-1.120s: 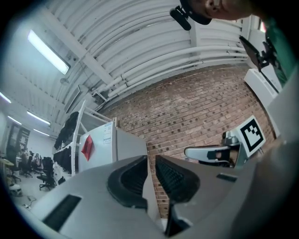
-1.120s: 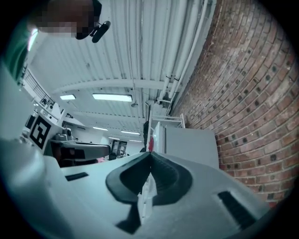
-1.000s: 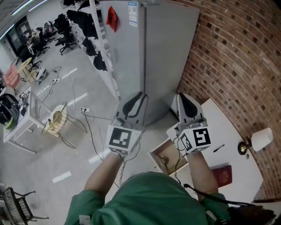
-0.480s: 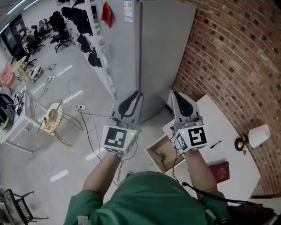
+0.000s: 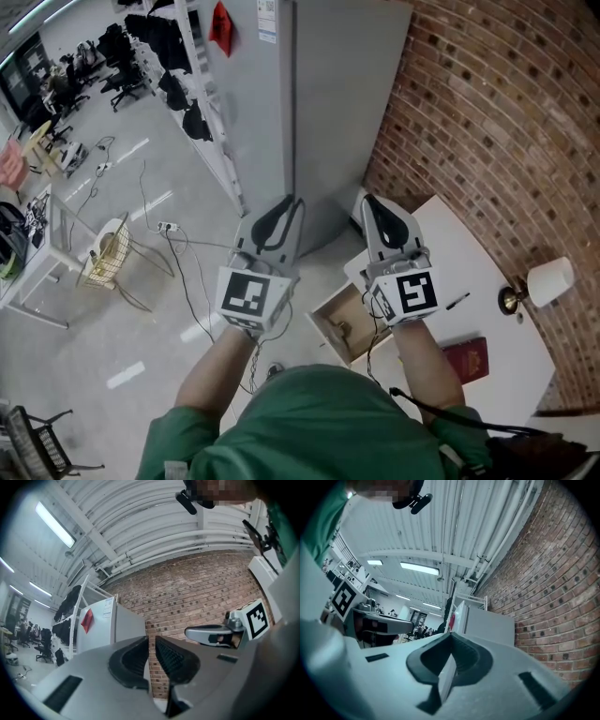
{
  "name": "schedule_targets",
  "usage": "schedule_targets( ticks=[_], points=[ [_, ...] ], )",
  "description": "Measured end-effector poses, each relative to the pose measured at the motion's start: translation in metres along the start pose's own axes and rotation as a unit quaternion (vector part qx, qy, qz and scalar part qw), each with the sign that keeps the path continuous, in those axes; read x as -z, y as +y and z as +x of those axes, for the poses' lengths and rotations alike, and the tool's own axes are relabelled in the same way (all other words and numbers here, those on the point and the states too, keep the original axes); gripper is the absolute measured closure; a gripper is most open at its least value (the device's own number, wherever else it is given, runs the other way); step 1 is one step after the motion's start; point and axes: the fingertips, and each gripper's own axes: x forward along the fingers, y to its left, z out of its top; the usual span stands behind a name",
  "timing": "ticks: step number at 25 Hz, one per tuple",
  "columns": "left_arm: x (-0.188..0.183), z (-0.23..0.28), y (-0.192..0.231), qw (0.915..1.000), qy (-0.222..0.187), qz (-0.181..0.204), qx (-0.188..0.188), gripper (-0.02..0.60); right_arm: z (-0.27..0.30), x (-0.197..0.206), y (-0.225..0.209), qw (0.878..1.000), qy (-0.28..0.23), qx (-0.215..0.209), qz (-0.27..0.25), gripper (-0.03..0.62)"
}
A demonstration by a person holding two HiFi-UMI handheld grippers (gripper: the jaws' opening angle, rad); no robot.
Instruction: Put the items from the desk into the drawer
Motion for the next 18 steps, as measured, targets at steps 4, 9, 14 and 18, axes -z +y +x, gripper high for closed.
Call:
schedule_targets(
  ticks=[4,9,14,18],
  points=[
    [0.0029,-0.0027,-0.0026,1.0,0.007,-0.006,0.002,0.538,-0.003,0.0011,0.0028,1.0,0.004,-0.001,0.002,0.591],
    [0.0031,-0.006,-0.0041,0.9999,0.011,-0.011,0.003,0.538,-0.0057,0.0002,0.0037,1.0,0.003,-0.001,0.005,0.591],
    [0.005,-0.0073,-0.0041,0.9999,0.013,-0.01,0.0,0.538,-0.0074,0.0035,0.0012,1.0,0.004,0.002,0.014,0.591],
    [0.006,-0.0088,-0.0034,0.9999,0.013,-0.008,-0.002,0.538,-0.0084,0.0055,0.0029,1.0,0.007,0.0,0.014,0.591]
  ],
)
